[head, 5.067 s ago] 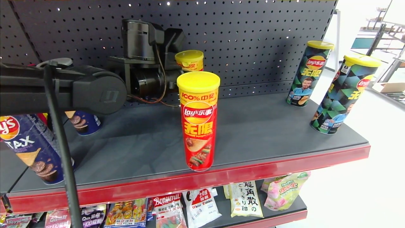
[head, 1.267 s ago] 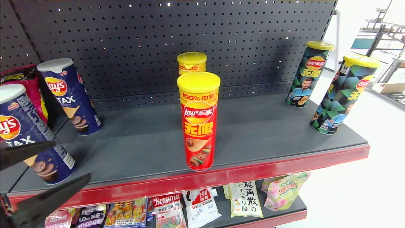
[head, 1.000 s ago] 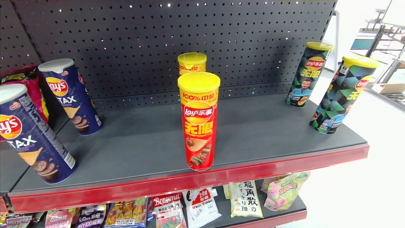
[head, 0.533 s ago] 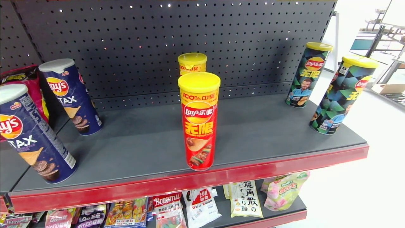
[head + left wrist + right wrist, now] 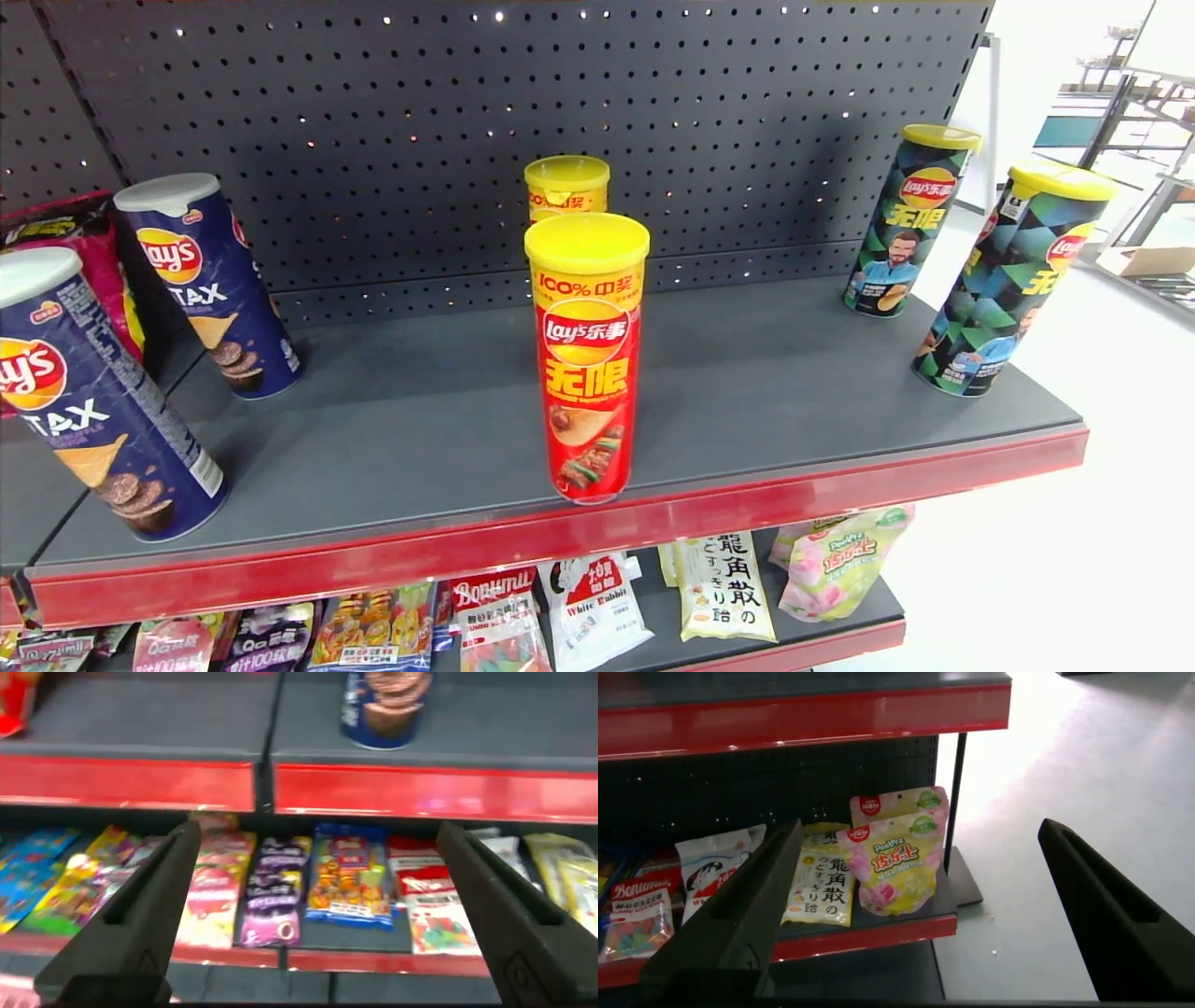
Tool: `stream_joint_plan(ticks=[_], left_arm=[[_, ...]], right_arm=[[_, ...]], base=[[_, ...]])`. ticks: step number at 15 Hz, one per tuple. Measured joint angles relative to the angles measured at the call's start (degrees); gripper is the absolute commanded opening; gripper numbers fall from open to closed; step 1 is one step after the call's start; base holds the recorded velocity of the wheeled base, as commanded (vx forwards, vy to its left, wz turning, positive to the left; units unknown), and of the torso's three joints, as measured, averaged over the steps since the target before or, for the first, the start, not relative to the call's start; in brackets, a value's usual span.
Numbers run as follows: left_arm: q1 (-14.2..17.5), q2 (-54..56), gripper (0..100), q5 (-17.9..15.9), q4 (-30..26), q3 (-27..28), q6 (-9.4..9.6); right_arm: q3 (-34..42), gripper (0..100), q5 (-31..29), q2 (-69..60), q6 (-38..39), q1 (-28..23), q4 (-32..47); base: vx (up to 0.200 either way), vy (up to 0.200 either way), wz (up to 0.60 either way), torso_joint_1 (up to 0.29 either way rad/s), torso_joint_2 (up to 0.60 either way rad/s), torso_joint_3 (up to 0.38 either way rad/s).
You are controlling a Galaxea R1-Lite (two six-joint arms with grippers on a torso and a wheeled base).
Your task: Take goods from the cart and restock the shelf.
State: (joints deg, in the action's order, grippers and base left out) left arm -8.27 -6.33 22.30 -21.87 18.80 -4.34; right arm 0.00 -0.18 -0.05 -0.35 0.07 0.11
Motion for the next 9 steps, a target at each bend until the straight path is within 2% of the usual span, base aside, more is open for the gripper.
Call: stream_joint_plan(ticks=[2, 6, 8, 9], left_arm=[[4.85, -0.95, 100, -0.21, 0.17, 0.16, 0.00], [6.75, -0.72, 100, 0.04, 0.01, -0.55, 0.05], [6.95, 1.32, 100, -0.73, 0.20, -2.93, 0.43], [7.34, 2.74, 100, -2.22, 0.79, -4.44, 0.71]], right_arm=[[0.00, 100, 0.00, 0.00, -0.02, 0.00, 0.00], [0.00, 100, 0.02, 0.00, -0.05, 0.00, -0.01], [0.00, 100, 0.02, 0.00, 0.06, 0.00, -0.01], [0.00, 100, 0.07, 0.00, 0.09, 0.00, 0.02]], base=[[0.000, 0.000, 0.60, -0.002, 0.00, 0.002], [0.000, 0.000, 0.60, 0.006, 0.00, 0.004], [0.000, 0.000, 0.00, 0.000, 0.00, 0.000], [0.000, 0.000, 0.00, 0.000, 0.00, 0.000]])
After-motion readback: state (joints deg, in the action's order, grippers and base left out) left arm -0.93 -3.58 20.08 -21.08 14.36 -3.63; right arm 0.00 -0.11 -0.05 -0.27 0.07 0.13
